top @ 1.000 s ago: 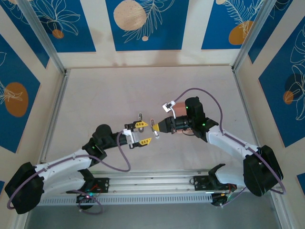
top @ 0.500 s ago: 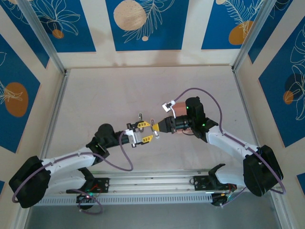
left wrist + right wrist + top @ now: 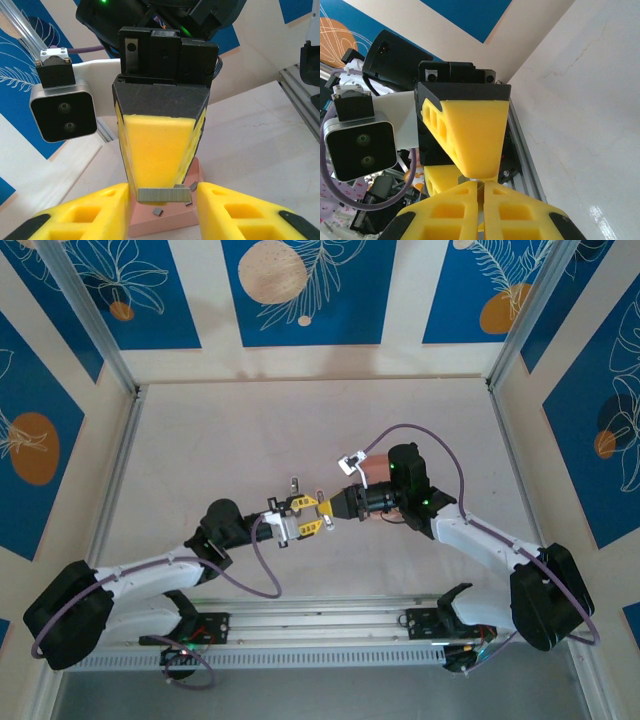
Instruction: Load the staples into the stapler
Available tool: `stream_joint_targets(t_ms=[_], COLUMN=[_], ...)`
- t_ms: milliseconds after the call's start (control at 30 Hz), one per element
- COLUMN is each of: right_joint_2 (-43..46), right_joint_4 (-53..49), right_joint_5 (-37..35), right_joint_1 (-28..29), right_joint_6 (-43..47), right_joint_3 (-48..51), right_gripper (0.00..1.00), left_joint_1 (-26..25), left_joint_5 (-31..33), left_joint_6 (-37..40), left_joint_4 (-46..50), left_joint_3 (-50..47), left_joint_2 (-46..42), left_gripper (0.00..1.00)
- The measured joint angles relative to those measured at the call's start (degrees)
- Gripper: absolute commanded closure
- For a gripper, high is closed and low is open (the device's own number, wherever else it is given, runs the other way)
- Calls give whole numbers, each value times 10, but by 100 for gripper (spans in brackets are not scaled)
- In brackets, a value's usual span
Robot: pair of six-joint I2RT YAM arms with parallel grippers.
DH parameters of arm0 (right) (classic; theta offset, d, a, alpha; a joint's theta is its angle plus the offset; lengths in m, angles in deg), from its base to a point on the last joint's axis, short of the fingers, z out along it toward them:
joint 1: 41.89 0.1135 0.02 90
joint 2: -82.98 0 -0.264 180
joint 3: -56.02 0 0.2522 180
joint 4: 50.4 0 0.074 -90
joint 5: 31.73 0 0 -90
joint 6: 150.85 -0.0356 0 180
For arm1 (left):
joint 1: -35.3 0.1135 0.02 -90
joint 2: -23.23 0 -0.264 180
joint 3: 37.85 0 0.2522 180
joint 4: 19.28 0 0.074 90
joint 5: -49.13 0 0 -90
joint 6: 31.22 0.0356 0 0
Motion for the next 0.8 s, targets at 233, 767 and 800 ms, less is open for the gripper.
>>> stream_joint_targets(t_ms=[233,767,800], right_joint_2=[-4,1,4], right_joint_4=[2,-3,-8], right_joint_5=[1,-8,-12], right_joint_1=[0,-10,-17], right_joint_6=[-2,-4,-5], right_joint_3=[0,7,10], right_gripper=[91,55,53], left_joint_1=[0,0,-1], left_joint_5=[-2,2,4], left_joint_6=[4,14,15], left_joint_4=[-7,38,62], left_joint_3=[0,2,5], left_joint_2=[0,-23,-32], left_gripper=[74,81,81])
